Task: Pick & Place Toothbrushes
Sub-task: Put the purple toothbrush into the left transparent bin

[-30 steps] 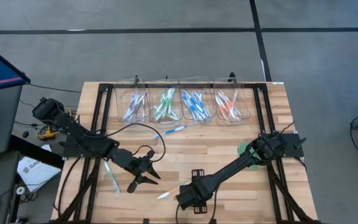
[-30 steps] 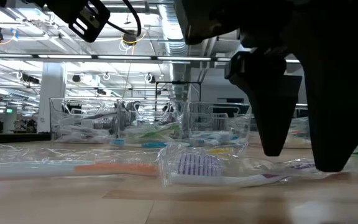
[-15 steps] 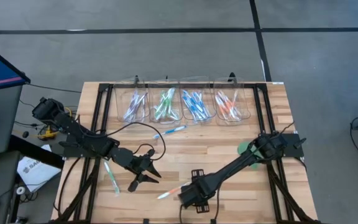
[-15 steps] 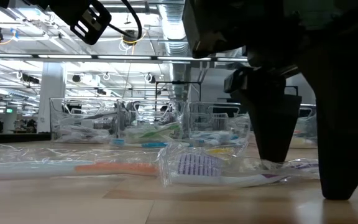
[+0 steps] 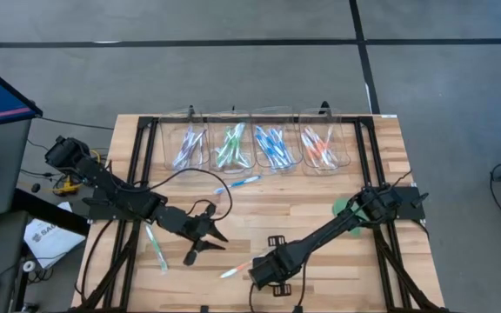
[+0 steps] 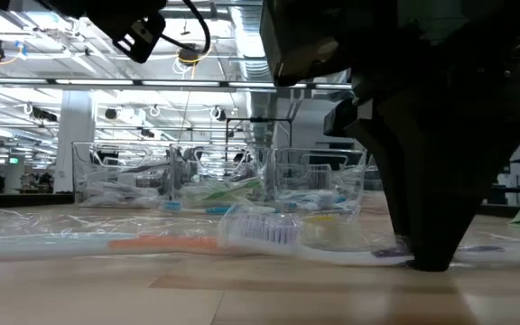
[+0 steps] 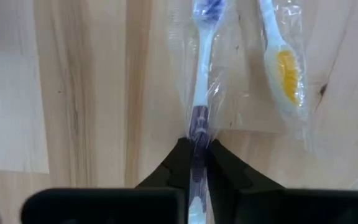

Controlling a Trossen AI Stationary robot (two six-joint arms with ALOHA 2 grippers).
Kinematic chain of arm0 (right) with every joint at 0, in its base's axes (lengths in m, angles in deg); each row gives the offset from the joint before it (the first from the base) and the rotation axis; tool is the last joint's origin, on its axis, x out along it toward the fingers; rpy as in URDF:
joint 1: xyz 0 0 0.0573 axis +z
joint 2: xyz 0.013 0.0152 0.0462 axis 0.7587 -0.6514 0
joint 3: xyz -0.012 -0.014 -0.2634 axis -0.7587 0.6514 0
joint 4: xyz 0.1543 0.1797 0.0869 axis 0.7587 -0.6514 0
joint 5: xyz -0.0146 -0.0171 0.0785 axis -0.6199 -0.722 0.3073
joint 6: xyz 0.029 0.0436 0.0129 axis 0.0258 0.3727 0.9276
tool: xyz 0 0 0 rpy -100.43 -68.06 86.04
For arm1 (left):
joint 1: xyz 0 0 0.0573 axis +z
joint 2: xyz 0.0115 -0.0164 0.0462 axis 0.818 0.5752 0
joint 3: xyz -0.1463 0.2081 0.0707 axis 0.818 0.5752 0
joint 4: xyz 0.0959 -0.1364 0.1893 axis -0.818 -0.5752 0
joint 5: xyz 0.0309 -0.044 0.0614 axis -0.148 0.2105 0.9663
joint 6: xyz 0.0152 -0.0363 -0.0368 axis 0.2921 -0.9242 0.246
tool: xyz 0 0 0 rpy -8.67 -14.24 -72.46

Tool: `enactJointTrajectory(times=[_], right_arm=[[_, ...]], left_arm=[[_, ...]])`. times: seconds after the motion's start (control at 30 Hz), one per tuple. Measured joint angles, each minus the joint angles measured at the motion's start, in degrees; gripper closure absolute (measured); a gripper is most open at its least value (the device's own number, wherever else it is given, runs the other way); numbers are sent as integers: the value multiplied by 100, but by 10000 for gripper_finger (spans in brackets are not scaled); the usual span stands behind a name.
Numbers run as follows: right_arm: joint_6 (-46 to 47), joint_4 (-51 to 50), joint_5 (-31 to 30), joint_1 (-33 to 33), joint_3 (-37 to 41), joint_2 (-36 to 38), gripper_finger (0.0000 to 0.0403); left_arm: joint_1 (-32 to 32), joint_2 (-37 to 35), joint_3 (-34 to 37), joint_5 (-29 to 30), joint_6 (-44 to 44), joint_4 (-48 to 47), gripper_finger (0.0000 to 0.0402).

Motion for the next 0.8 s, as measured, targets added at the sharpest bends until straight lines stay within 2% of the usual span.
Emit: enactJointTrajectory(times=[0.17,0.27,0.43,0.6,0.8], right_arm=[[149,-485,149,31,-374,-68,383],[167,-1359,74,128,-791,-132,384],[438,-2441,-255,332,-1641,-88,399],[1196,-3596,-686,621,-2317,-103,399],[1846,-3643,-1164,1145,-2539,106,400]], left_arm=[[0,0,2,160,487,38,302],[0,0,2,251,556,72,302],[0,0,2,703,556,86,302],[0,0,2,820,651,144,296],[22,0,2,971,663,215,252]])
